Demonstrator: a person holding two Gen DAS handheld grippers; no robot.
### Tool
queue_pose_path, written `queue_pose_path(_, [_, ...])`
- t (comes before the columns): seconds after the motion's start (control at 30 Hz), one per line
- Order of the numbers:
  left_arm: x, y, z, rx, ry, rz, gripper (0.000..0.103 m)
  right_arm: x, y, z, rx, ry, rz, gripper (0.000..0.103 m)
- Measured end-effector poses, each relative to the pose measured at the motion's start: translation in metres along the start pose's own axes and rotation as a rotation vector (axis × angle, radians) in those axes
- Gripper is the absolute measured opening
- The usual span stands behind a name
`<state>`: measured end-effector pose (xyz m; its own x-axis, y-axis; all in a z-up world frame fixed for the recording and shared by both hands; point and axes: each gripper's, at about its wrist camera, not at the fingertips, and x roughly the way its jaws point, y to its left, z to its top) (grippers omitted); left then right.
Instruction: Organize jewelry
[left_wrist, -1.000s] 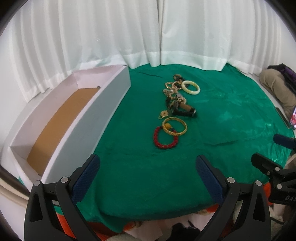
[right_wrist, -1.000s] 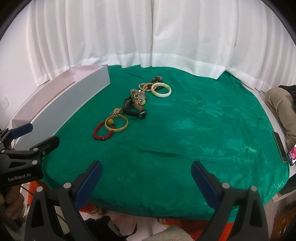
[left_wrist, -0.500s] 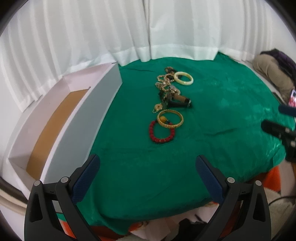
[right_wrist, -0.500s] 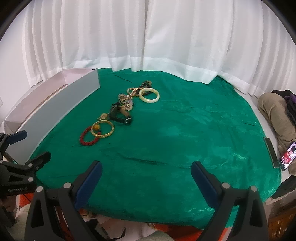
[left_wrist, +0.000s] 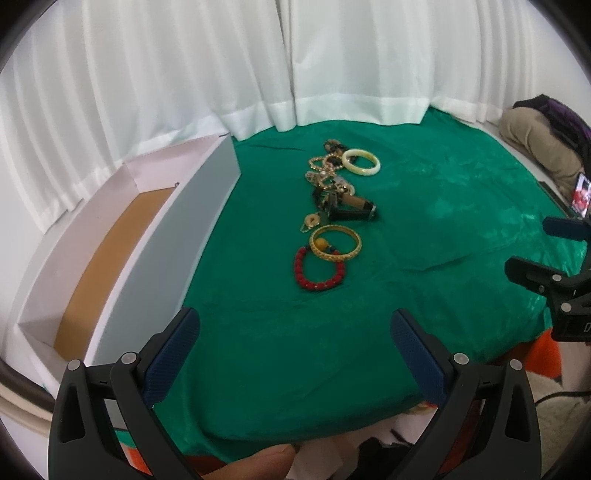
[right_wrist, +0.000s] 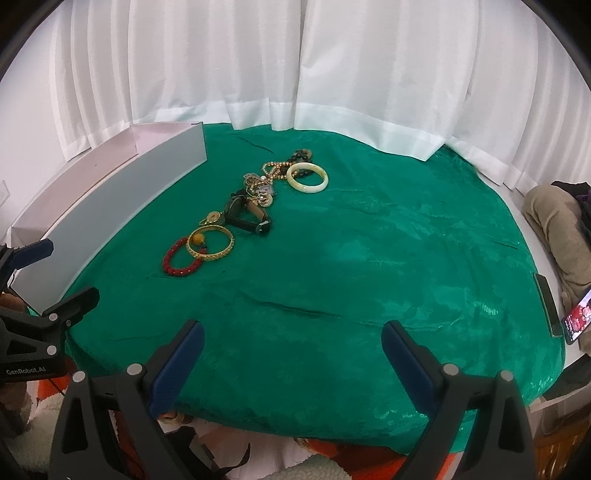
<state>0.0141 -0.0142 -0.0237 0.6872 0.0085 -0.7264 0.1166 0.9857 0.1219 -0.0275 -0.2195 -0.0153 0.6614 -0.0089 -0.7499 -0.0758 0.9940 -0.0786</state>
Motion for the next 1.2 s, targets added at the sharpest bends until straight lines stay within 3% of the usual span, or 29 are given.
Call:
queue_pose_path(0.47, [0.003,0.021,0.004,-0.079,0.001,-0.015,0.103,0.005,-0.003,-0.001,0.018,0.021,0.006,0.099])
queue_pose_path(0.8, [0.009,0.029,0.002,-0.137,0.024,-0.083,0.103,0.010,0.001,-0.004,0.010,0.037,0.016,0.099])
queue_pose_path(1.2, [0.019,0.017,-0.006,-0.063,0.063,-0.051,0.103,0.013,0.002,-0.007,0.008,0.047,0.021,0.099])
